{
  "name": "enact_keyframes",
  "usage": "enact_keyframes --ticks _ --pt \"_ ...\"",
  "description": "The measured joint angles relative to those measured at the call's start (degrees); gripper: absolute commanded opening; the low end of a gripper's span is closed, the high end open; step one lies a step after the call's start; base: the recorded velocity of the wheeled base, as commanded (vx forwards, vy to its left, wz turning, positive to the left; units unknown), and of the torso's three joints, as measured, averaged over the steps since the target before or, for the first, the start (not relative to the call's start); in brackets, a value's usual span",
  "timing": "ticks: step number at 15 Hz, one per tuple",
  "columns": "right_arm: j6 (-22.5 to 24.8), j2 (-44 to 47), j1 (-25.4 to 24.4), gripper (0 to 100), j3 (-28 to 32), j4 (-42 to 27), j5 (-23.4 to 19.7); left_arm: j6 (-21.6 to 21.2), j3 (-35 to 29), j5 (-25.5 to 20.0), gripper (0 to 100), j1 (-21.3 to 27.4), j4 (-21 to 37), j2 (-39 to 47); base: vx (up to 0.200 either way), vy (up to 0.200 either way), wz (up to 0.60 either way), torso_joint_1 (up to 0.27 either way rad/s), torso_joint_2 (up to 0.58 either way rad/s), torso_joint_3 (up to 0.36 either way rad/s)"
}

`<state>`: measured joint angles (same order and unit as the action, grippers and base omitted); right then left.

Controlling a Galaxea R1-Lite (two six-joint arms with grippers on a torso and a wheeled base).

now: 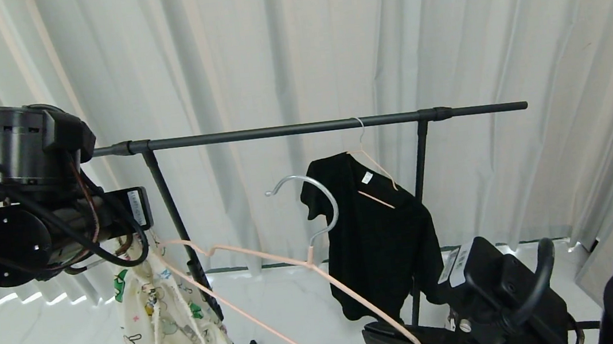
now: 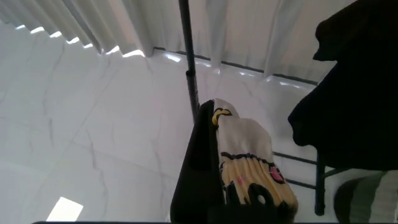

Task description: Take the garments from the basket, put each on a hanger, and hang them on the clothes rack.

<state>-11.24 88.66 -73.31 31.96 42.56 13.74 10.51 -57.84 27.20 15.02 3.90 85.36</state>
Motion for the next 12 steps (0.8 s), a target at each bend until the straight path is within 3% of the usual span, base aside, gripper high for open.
enact_keyframes --ticks 6,9,12 --pt "-0.04 -0.29 -0.13 0 0.41 0.0 -0.06 0.49 0.22 -0.29 0 0.22 -0.05 -0.79 0.0 0.0 0.0 0.0 0.0 0.0" --pt "-0.28 0.8 0.46 0 1.57 0.05 -0.11 0.52 2.44 -3.78 0 3.39 -0.05 -3.41 0.0 0.0 0.0 0.0 0.0 0.0" --pt "-0.44 2.43 0.69 0 3.64 0.11 0.02 0.49 4.84 -4.45 0 5.45 -0.1 -5.92 0.0 0.0 0.0 0.0 0.0 0.0"
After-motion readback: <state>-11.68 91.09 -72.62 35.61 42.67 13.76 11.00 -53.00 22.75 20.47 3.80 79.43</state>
